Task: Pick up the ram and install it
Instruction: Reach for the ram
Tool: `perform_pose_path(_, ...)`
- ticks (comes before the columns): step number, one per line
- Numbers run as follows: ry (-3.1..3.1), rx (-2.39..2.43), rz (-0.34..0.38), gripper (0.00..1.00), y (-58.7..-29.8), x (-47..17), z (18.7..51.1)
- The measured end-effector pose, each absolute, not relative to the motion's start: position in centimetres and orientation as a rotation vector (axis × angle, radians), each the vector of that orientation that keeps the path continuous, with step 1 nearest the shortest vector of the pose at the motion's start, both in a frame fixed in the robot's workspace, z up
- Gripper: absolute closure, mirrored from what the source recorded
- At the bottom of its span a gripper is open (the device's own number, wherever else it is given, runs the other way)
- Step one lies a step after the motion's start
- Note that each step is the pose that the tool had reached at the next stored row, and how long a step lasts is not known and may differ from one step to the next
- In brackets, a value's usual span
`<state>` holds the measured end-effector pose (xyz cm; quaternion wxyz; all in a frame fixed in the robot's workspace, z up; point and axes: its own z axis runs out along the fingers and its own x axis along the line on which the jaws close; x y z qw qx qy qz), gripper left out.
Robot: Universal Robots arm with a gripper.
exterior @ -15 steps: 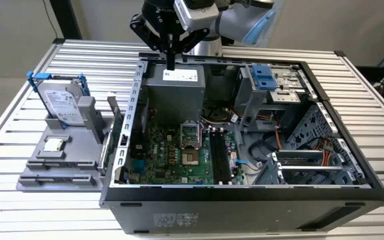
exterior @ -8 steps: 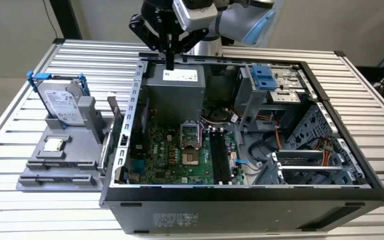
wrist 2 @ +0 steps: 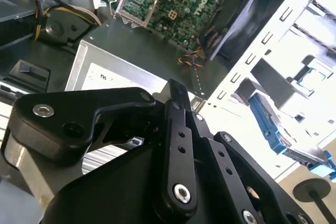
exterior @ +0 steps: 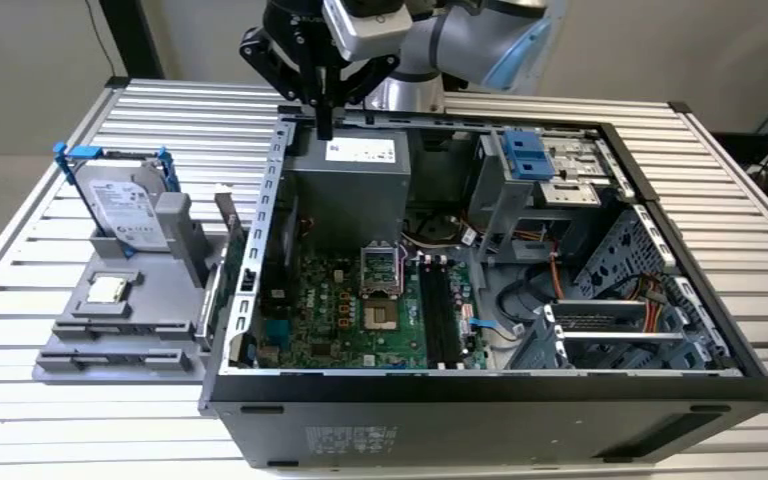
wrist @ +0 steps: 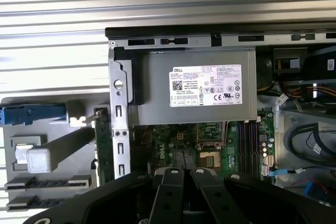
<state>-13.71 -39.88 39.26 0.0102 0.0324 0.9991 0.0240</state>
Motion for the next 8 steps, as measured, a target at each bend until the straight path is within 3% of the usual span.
perform_pose_path(8,3.12,0.079,0.075,1.0,-39.9,-15.4,39.3)
